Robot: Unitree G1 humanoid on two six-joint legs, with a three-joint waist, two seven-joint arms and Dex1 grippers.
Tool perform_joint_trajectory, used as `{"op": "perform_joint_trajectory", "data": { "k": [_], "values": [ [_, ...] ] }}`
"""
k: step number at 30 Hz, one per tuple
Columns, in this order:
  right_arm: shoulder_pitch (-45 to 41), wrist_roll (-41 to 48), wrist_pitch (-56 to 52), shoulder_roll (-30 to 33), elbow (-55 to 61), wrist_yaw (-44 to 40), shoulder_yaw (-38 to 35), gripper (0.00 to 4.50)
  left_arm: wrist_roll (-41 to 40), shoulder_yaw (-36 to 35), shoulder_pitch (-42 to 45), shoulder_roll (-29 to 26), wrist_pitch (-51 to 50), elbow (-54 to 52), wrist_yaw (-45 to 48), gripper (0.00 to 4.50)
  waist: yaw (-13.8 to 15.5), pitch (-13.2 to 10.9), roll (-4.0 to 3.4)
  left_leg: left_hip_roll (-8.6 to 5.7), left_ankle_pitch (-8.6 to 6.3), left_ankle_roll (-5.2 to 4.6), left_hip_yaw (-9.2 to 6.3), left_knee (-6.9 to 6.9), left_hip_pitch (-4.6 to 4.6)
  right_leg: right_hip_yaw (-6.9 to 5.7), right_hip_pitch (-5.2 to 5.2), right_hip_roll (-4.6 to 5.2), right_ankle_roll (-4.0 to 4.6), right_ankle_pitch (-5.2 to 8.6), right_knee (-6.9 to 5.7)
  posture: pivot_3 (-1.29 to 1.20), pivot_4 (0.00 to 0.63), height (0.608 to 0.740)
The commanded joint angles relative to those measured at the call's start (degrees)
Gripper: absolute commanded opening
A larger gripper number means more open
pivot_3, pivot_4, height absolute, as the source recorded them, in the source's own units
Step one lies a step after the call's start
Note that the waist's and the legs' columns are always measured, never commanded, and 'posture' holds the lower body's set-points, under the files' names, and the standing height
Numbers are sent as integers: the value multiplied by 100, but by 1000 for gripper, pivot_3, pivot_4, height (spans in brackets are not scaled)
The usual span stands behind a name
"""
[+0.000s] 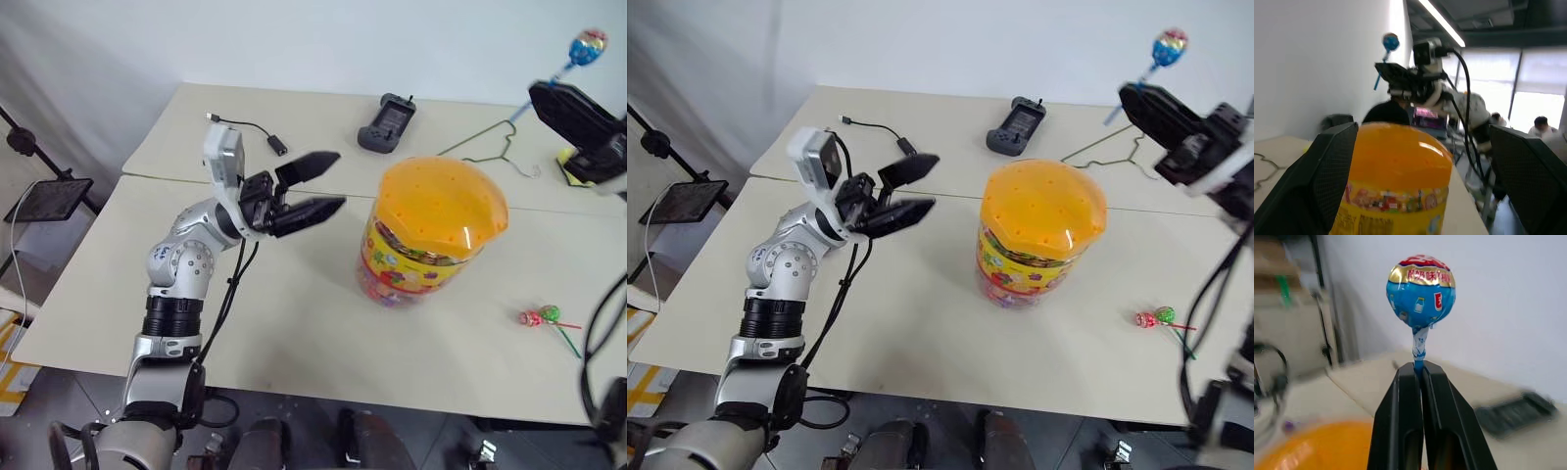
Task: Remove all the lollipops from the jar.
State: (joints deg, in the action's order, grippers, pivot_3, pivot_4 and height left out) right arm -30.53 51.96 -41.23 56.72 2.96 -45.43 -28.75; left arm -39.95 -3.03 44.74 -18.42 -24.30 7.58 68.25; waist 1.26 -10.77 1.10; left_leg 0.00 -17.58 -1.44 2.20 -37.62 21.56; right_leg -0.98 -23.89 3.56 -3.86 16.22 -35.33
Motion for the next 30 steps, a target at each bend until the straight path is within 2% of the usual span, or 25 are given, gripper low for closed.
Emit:
{"op": "perform_joint_trajectory", "data": {
  "k": [1,3,5,8,13,16,21,24,26,28,30],
  "values": [
    [958,-994,-292,1014,-590,-191,-69,27,282,259,58,-190,263,-111,389,4500,34,1,-2,-4,-3,-6,-1,-1,1,0,0,7,0,0,4,0,150,740],
    [1845,-1726,-254,1425,-742,-93,-47,27,692,574,-17,-433,554,-123,694,4500,14,3,-5,-5,-4,-12,3,-3,9,3,0,10,2,1,32,0,150,740],
    [2588,-2240,-703,1689,-834,197,55,27,744,669,-85,-555,508,-143,804,4500,6,4,-11,-7,-6,-16,7,0,6,8,0,12,2,1,38,0,150,740],
    [3298,-2829,-84,1534,-761,206,129,27,674,657,-121,-587,410,-157,856,4500,-34,6,-15,-4,-5,-13,9,1,2,11,-1,9,2,1,32,0,150,740],
    [3517,-2949,23,906,-1034,259,40,27,752,724,-112,-564,404,-219,834,4500,-123,5,-16,-2,4,0,12,-2,-19,15,5,-1,-2,-1,0,0,150,740],
    [3683,-3050,274,743,-1125,191,-206,637,736,730,-159,-617,387,-341,838,4500,-127,6,-16,-4,6,2,12,-3,-24,16,7,-3,-2,-1,-9,0,150,740],
    [3741,-2976,1012,571,-1169,-107,-724,2163,676,629,-228,-678,362,-446,774,4500,-134,6,-17,-4,6,2,16,-2,-27,21,7,-5,-4,-1,-10,0,150,740],
    [3626,-2634,2018,248,-913,-726,-1145,3123,531,458,-215,-666,255,-458,624,4500,-132,5,-16,-4,6,2,16,-3,-27,20,8,-7,-5,-1,-10,0,150,740],
    [3442,-2067,2650,-152,-519,-1280,-1490,3774,433,274,-218,-712,192,-501,496,4500,-138,5,-16,-3,6,2,16,-3,-29,21,9,-9,-7,-1,-10,0,150,740],
    [3287,-1614,2724,-360,-56,-1574,-1562,4416,550,107,-280,-969,107,-499,320,4500,-153,5,-16,-1,5,4,16,-3,-30,21,10,-12,-10,-2,-12,0,150,740],
    [3191,-1293,2560,-464,303,-1646,-1489,4470,714,38,-381,-1198,205,-469,274,4500,-160,5,-17,0,6,7,16,-3,-35,23,9,-12,-12,-2,-18,0,150,740]
  ]
}}
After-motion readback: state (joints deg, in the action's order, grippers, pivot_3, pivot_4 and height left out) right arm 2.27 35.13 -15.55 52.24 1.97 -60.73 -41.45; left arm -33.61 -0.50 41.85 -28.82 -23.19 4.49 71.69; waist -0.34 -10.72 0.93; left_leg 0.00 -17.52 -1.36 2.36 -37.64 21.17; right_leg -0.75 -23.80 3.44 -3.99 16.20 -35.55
